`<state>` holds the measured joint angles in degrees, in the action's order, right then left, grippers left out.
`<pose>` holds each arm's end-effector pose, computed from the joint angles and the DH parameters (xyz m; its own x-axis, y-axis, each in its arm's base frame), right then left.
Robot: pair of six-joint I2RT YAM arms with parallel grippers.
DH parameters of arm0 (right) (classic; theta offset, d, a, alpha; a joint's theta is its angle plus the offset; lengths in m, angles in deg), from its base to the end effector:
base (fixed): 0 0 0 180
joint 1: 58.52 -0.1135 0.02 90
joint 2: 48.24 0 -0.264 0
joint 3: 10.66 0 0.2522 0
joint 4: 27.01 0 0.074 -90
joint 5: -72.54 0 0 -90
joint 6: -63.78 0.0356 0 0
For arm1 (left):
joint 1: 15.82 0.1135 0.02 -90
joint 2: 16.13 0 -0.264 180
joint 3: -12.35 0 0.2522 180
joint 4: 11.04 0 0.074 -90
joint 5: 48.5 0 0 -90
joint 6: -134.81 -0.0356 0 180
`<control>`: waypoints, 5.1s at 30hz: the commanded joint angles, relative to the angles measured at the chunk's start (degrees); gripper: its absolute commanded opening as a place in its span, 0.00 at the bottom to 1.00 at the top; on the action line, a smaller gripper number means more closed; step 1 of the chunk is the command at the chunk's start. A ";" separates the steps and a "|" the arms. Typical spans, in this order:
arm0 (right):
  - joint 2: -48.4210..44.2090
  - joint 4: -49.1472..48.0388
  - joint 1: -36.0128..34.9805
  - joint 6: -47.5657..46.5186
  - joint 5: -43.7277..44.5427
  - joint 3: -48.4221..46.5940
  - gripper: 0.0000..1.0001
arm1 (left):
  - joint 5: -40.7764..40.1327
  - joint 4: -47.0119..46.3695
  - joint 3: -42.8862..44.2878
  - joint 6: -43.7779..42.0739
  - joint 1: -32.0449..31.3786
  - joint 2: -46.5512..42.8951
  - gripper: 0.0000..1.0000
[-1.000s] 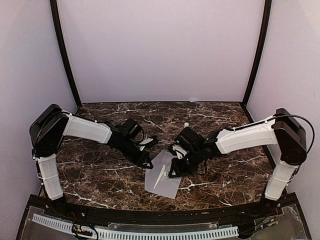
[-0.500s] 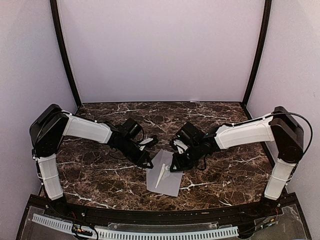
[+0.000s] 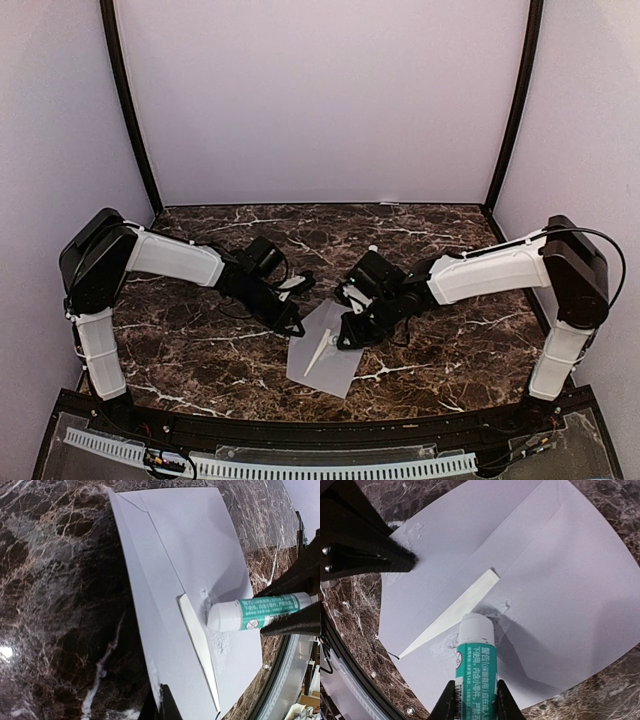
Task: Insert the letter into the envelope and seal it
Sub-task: Paint the envelope at the center of the board.
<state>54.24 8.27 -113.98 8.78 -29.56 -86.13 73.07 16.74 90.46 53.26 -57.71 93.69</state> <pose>0.1936 0.2945 0.1604 -0.9049 -0.3254 -0.2745 -0.4171 0.8066 0.4187 0.2682 -0.2656 0.1394 -0.7471 0.5019 -0.4359 0.6642 0.5364 -0.5208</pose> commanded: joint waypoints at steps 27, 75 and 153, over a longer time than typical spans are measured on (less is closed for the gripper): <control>1.77 8.90 -5.91 4.15 -1.35 4.40 0.00 | 0.24 1.23 -0.05 -0.30 -0.37 -0.15 0.00; 1.17 11.49 2.90 -2.59 0.71 5.56 0.00 | 1.43 0.52 -0.32 0.05 -0.46 0.29 0.00; 0.76 12.06 6.35 -3.46 1.00 -1.54 0.00 | -3.56 1.34 0.26 0.33 -0.90 -2.32 0.00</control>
<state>57.45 12.34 -107.99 4.46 -33.19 -90.81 70.78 15.93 90.46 53.61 -58.01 93.90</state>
